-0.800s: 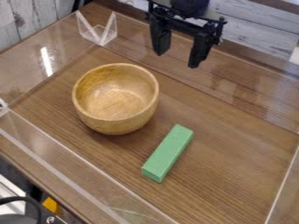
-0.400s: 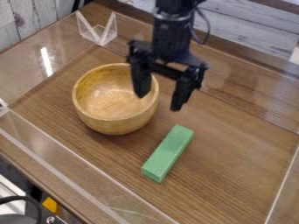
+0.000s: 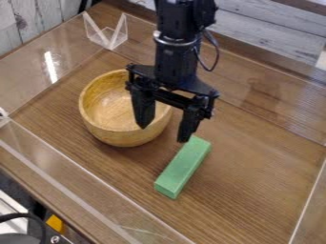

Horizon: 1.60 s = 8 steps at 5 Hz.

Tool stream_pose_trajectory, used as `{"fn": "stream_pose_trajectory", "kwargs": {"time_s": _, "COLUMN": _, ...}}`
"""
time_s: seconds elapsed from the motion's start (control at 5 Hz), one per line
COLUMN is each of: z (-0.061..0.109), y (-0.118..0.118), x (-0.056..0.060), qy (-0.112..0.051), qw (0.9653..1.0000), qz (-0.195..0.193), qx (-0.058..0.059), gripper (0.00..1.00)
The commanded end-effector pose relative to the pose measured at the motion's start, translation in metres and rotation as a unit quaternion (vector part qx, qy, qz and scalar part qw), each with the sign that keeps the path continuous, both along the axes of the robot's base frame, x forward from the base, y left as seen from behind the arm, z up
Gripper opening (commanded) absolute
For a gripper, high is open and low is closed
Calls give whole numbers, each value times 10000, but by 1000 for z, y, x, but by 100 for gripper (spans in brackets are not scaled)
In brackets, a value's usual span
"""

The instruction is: Put the green block in the brown bowl

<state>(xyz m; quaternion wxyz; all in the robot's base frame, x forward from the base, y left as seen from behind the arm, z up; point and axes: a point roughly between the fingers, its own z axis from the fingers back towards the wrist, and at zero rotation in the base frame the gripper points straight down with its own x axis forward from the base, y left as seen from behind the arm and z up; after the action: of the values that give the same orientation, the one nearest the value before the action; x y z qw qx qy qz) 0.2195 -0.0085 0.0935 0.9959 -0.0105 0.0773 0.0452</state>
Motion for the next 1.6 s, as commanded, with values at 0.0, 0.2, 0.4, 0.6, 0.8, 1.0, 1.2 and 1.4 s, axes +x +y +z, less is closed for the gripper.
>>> {"fn": "stream_pose_trajectory", "kwargs": {"time_s": 0.0, "z": 7, "y": 15, "x": -6, "qy": -183, "qw": 9997, "qz": -175, "qx": 28, "gripper": 100}}
{"fn": "stream_pose_trajectory", "kwargs": {"time_s": 0.2, "z": -3, "y": -2, "x": -24, "qy": -201, "qw": 9997, "qz": -94, "qx": 57, "gripper": 100}}
{"fn": "stream_pose_trajectory", "kwargs": {"time_s": 0.4, "z": -14, "y": -17, "x": -36, "qy": -248, "qw": 9997, "qz": -13, "qx": 69, "gripper": 100}}
{"fn": "stream_pose_trajectory", "kwargs": {"time_s": 0.6, "z": -31, "y": -29, "x": -42, "qy": -348, "qw": 9992, "qz": -143, "qx": 133, "gripper": 100}}
{"fn": "stream_pose_trajectory", "kwargs": {"time_s": 0.8, "z": -46, "y": -35, "x": -42, "qy": -460, "qw": 9981, "qz": -381, "qx": 177, "gripper": 100}}
{"fn": "stream_pose_trajectory", "kwargs": {"time_s": 1.0, "z": -56, "y": -40, "x": -38, "qy": -531, "qw": 9979, "qz": -290, "qx": 230, "gripper": 100}}
{"fn": "stream_pose_trajectory", "kwargs": {"time_s": 1.2, "z": -63, "y": -42, "x": -33, "qy": -598, "qw": 9975, "qz": -209, "qx": 309, "gripper": 100}}
{"fn": "stream_pose_trajectory", "kwargs": {"time_s": 1.4, "z": -54, "y": -34, "x": -22, "qy": -633, "qw": 9967, "qz": -369, "qx": 357, "gripper": 100}}
